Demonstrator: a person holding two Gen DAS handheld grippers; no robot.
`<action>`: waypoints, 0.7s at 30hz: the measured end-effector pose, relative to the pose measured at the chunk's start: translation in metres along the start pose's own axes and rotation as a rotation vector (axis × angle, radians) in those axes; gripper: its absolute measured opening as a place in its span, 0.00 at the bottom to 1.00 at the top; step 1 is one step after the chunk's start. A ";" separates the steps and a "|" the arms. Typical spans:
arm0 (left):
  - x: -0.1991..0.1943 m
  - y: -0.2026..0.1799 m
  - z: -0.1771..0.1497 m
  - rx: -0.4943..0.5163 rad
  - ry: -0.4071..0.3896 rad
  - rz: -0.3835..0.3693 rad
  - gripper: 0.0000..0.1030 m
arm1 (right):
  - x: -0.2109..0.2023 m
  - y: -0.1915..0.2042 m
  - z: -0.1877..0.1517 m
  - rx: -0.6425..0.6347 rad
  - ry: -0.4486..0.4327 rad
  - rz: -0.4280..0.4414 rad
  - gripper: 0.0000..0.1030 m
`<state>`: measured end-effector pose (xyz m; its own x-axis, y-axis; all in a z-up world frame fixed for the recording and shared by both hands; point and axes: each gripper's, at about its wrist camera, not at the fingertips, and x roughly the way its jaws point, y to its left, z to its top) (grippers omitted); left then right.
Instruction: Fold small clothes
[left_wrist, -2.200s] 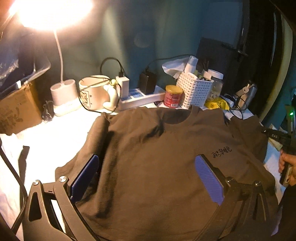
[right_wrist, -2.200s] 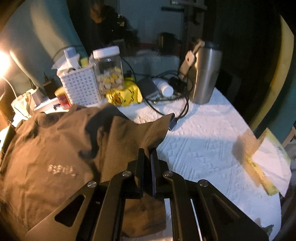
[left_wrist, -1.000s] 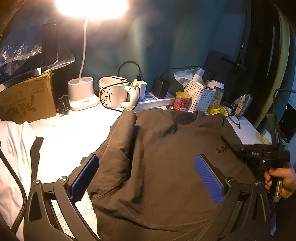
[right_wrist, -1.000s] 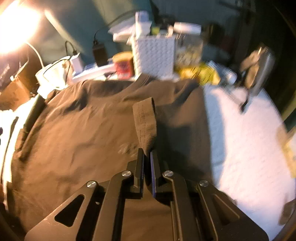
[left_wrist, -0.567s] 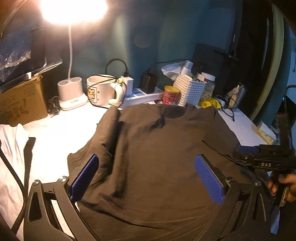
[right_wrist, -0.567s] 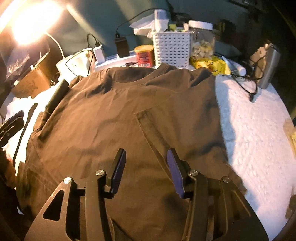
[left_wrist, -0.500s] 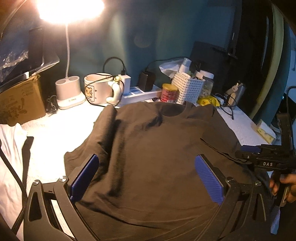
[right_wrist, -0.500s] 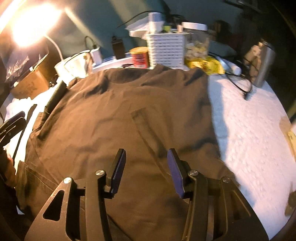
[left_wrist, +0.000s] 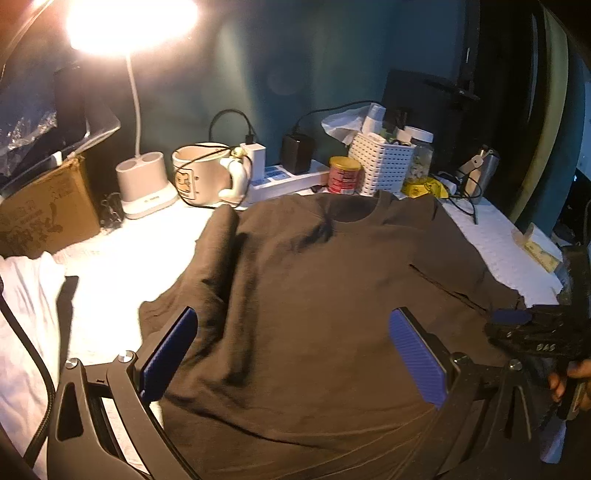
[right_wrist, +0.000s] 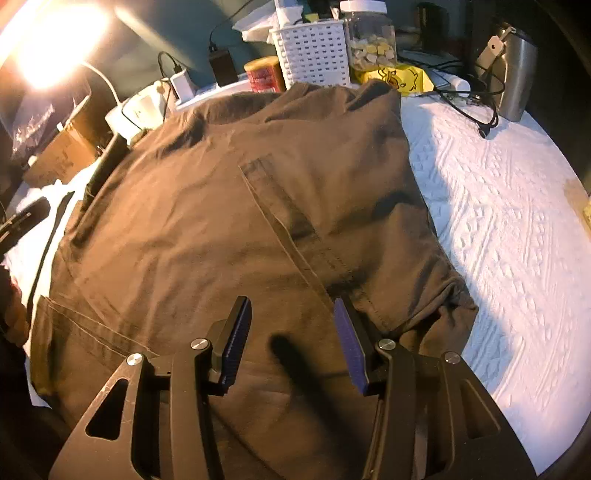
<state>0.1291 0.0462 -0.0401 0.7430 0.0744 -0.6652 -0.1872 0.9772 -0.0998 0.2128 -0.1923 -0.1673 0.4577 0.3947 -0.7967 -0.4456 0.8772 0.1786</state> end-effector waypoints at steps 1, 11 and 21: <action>-0.002 0.005 0.000 0.002 -0.002 0.011 0.99 | -0.003 0.001 0.001 0.002 -0.011 0.000 0.48; -0.001 0.056 0.009 -0.031 -0.032 0.018 0.99 | -0.012 0.019 0.017 -0.005 -0.063 -0.044 0.48; 0.057 0.075 0.036 0.105 0.051 -0.022 0.67 | -0.013 0.028 0.033 0.013 -0.097 -0.081 0.48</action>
<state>0.1806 0.1304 -0.0593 0.7122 0.0450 -0.7005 -0.1011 0.9941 -0.0389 0.2197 -0.1635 -0.1323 0.5648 0.3462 -0.7491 -0.3943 0.9107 0.1236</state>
